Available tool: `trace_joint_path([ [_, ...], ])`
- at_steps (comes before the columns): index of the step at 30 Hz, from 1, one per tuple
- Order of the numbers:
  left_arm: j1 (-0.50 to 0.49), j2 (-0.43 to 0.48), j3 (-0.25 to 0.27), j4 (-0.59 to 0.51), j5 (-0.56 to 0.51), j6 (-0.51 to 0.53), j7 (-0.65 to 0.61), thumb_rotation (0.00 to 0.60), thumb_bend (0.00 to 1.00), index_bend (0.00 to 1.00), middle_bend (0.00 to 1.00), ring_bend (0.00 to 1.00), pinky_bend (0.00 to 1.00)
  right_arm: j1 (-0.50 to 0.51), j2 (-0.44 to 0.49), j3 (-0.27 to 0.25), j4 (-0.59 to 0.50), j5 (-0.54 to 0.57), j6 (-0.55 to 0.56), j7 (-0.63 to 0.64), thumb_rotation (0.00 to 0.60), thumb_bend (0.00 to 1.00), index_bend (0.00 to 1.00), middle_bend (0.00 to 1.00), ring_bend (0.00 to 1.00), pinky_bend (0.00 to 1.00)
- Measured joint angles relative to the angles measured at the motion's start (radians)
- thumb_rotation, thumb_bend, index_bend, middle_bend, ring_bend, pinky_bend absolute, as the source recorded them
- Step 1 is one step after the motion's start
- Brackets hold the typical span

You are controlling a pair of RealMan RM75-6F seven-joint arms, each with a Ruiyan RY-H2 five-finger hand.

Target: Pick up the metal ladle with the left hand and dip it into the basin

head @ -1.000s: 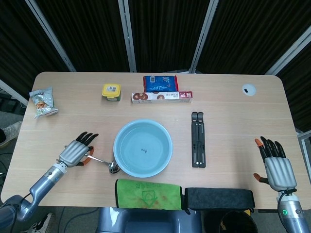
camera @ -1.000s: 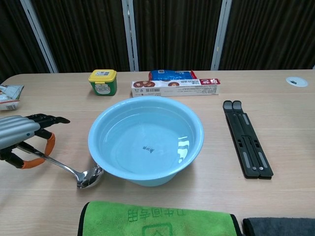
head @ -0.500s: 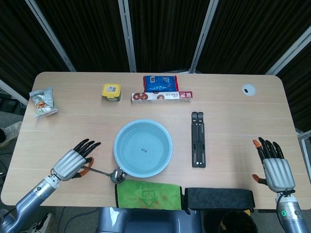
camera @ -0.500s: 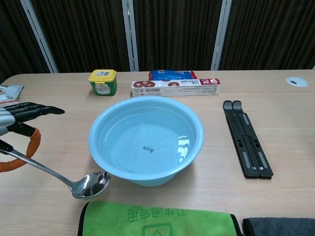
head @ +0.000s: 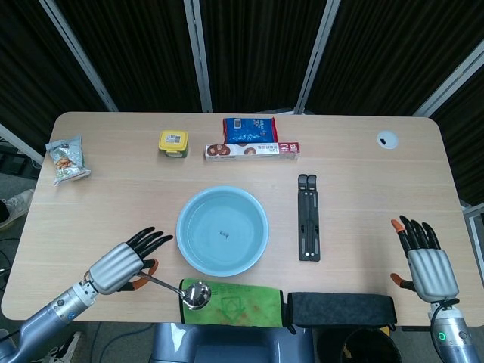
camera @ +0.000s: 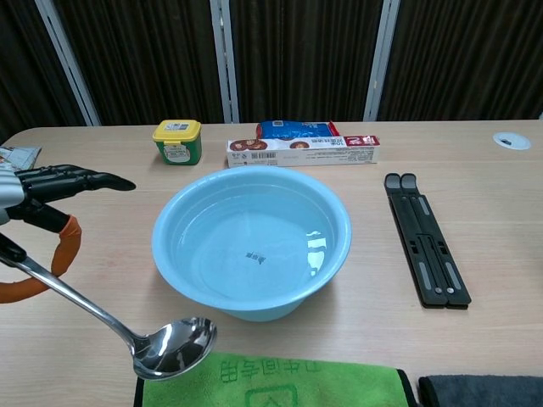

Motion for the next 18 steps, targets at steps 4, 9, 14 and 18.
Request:
trace_joint_path([
  [4, -0.025, 0.017, -0.017, -0.050, 0.018, -0.015, 0.036, 0.600, 0.44, 0.62, 0.00, 0.00, 0.00, -0.002, 0.006, -0.003, -0.002, -0.008, 0.004, 0.012, 0.600, 0.00, 0.00, 0.00, 0.00, 0.00],
  [9, -0.051, 0.022, -0.066, -0.090, -0.008, -0.054, 0.087, 0.600, 0.44, 0.63, 0.00, 0.00, 0.00, -0.005, 0.018, -0.005, -0.006, -0.019, 0.012, 0.032, 0.600, 0.00, 0.00, 0.00, 0.00, 0.00],
  [14, -0.074, 0.003, -0.119, -0.087, -0.081, -0.110, 0.124, 0.600, 0.43, 0.64, 0.00, 0.00, 0.00, -0.003, 0.018, -0.012, -0.002, -0.033, 0.005, 0.038, 0.600, 0.00, 0.00, 0.00, 0.00, 0.00],
  [18, -0.098, -0.019, -0.163, -0.068, -0.138, -0.157, 0.136, 0.600, 0.43, 0.64, 0.00, 0.00, 0.00, -0.002, 0.022, -0.013, -0.002, -0.035, 0.003, 0.049, 0.600, 0.00, 0.00, 0.00, 0.00, 0.00],
])
